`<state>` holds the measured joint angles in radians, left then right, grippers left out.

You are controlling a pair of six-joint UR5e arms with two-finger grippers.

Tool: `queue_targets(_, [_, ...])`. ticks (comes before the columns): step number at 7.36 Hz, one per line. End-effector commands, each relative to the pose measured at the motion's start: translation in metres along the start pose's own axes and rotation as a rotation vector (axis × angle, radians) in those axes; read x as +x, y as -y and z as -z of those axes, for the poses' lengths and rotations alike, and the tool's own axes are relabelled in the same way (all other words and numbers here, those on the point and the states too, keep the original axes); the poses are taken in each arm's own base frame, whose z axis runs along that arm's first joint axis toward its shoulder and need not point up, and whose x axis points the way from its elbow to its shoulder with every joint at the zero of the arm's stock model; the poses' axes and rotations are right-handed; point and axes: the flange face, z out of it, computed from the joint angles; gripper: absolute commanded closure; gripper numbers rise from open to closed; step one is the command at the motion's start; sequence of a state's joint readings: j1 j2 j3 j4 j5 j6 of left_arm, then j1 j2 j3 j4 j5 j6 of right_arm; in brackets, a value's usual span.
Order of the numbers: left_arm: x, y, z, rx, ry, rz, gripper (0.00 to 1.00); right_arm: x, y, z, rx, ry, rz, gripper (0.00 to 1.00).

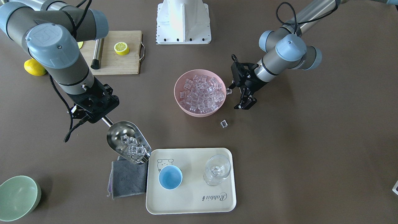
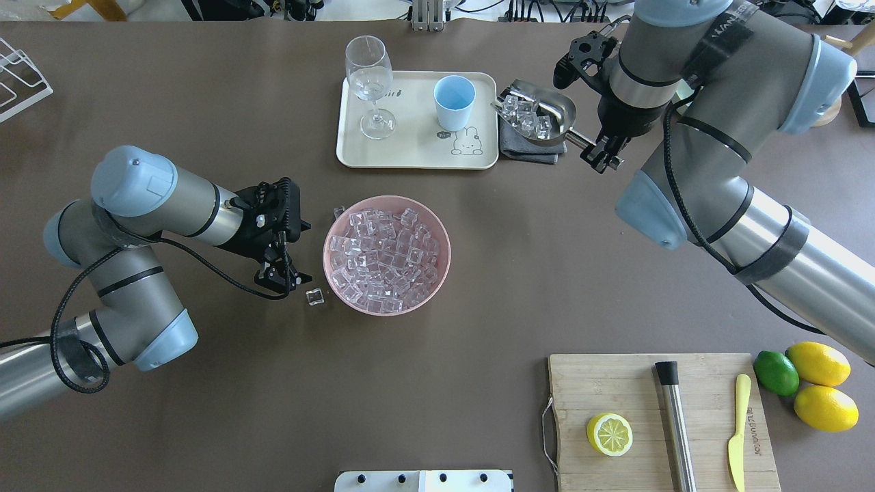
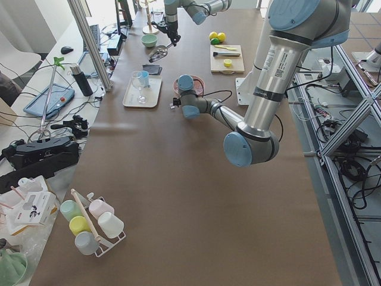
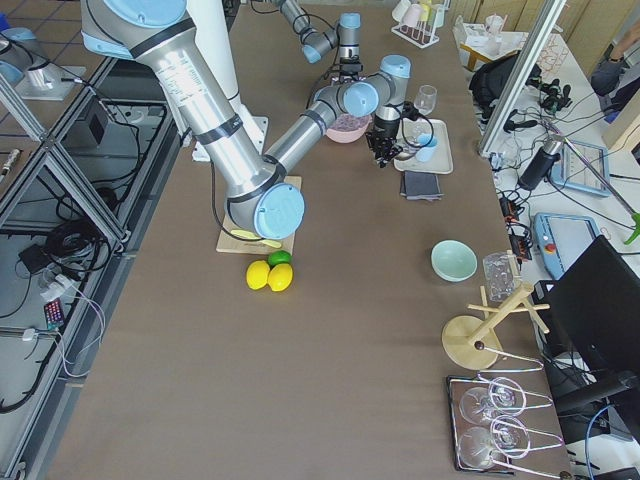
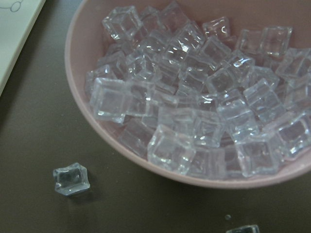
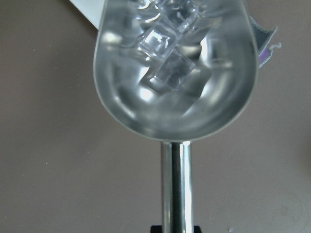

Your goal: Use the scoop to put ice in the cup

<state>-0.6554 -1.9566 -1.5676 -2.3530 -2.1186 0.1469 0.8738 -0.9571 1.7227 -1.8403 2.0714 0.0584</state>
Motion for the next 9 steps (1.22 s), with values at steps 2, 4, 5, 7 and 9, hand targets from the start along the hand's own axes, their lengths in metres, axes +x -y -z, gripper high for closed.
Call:
queue_targets(2, [-0.031, -0.036, 0.043, -0.007, -0.031, 0.053, 0.01, 0.003, 0.057, 0.015, -0.067, -0.036, 0.019, 1.0])
queue_targets(4, [-0.039, -0.052, 0.072, -0.052, -0.054, 0.122, 0.01, 0.0, 0.084, 0.022, -0.134, -0.052, 0.058, 1.0])
queue_targets(5, [-0.034, -0.039, 0.086, -0.097, -0.059, 0.158, 0.01, -0.001, 0.097, 0.026, -0.184, -0.07, 0.097, 1.0])
queue_targets(7, [-0.047, -0.043, 0.103, -0.163, -0.04, 0.235, 0.01, 0.004, 0.105, 0.02, -0.241, -0.082, 0.137, 1.0])
queue_targets(9, [-0.055, -0.069, 0.116, -0.189, -0.019, 0.289, 0.01, 0.001, 0.122, 0.026, -0.296, -0.087, 0.175, 1.0])
